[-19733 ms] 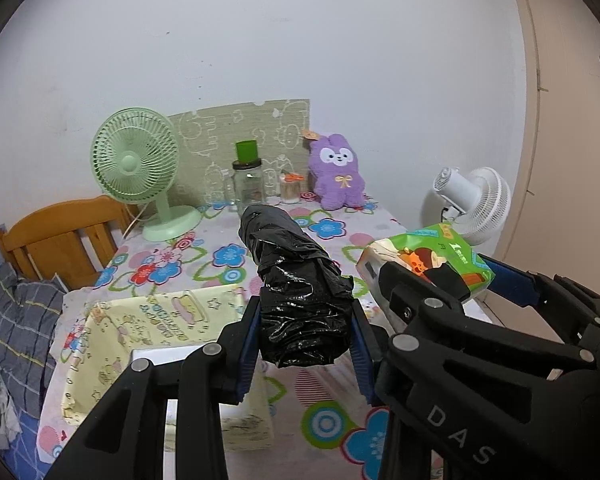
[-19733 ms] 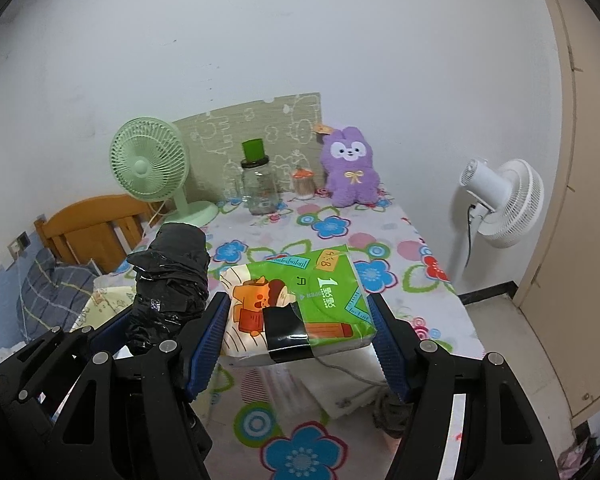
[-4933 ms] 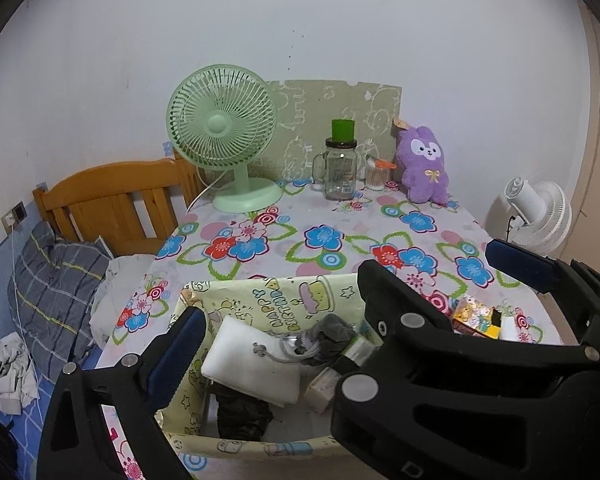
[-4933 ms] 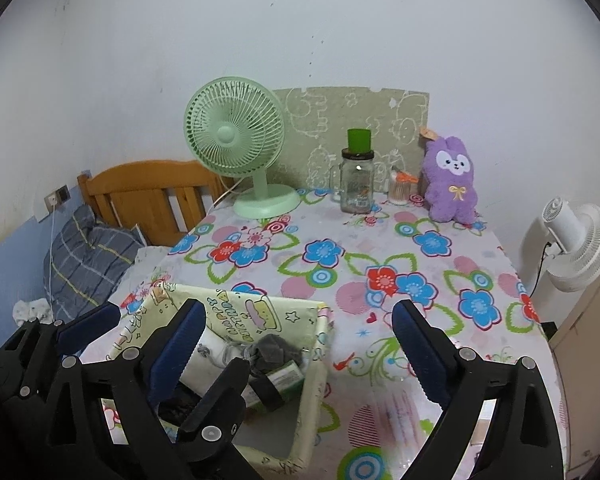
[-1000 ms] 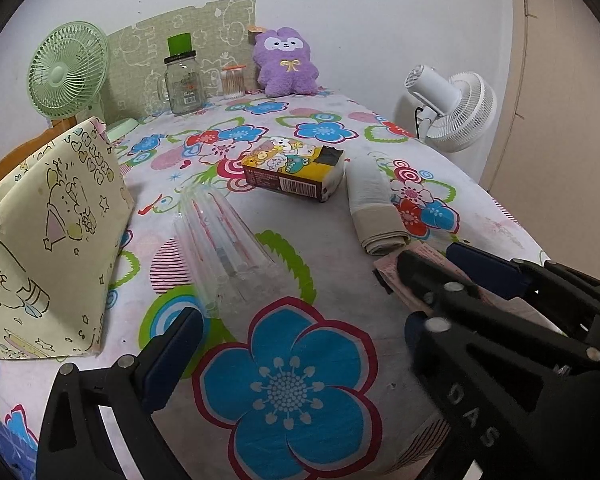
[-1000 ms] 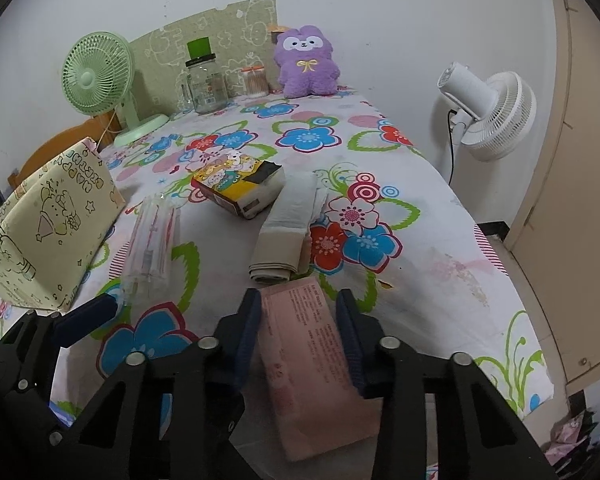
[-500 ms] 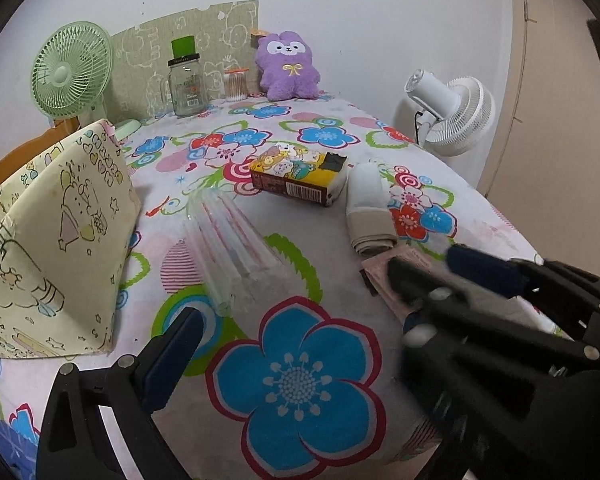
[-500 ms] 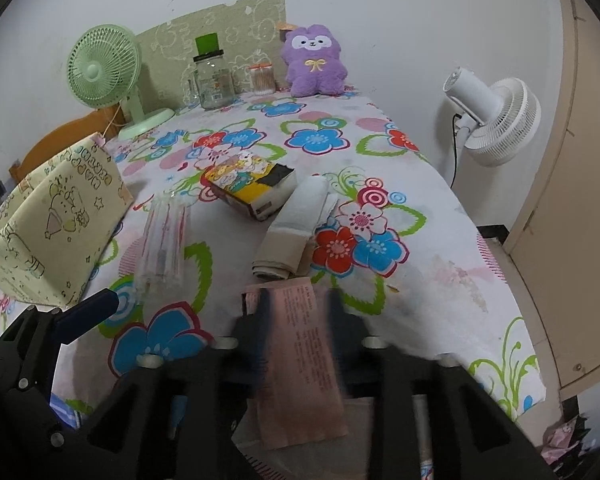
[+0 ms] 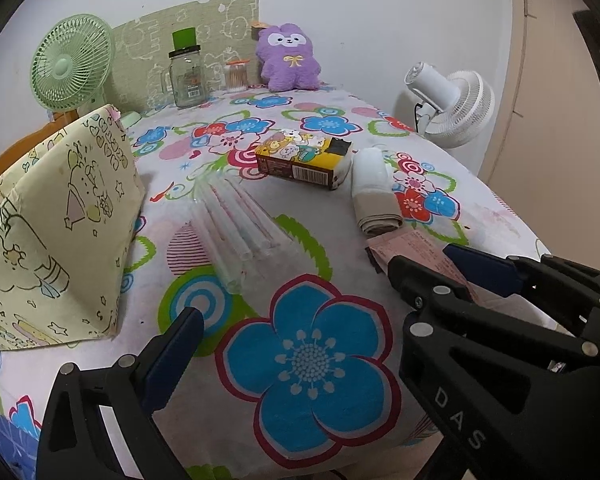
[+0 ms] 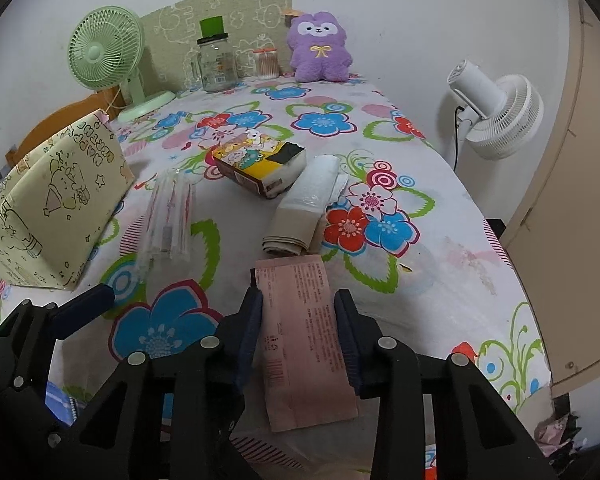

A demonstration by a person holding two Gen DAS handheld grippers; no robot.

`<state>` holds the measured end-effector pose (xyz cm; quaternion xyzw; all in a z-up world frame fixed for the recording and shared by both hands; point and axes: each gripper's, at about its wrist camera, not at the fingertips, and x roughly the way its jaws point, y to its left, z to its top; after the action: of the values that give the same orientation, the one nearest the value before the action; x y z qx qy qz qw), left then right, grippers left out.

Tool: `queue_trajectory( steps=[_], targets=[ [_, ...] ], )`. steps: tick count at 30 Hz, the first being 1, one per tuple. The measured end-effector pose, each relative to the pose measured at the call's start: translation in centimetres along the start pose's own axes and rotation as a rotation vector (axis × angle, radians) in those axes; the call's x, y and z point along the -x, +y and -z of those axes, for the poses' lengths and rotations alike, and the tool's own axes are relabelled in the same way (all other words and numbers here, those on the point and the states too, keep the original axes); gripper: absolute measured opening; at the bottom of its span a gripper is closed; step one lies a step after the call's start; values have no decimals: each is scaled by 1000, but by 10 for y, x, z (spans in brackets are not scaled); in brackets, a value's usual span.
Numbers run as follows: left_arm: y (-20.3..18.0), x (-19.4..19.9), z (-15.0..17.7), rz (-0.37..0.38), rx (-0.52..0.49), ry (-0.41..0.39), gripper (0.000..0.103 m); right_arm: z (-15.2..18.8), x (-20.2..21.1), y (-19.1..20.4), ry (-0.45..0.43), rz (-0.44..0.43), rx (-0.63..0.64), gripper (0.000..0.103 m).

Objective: Organize soft objects
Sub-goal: 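Grasp the clear plastic tube pack with the left gripper while the right holds the pink packet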

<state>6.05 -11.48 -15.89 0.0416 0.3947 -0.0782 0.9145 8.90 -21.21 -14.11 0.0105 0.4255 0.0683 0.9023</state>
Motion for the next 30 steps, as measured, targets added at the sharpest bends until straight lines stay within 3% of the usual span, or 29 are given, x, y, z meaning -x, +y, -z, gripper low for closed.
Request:
queue_trajectory(
  steps=[12,17,30],
  targets=[
    [11,6,-29,-15,43,-55,100,-26,17,4,-77,5,2,38],
    [17,-3,-41,-41,61,-40,99,-36,19,5,-86,1,2,38],
    [28,-33,-59,-103,98,17,86,-56,-7,2,-70,10,-38,39]
  ],
)
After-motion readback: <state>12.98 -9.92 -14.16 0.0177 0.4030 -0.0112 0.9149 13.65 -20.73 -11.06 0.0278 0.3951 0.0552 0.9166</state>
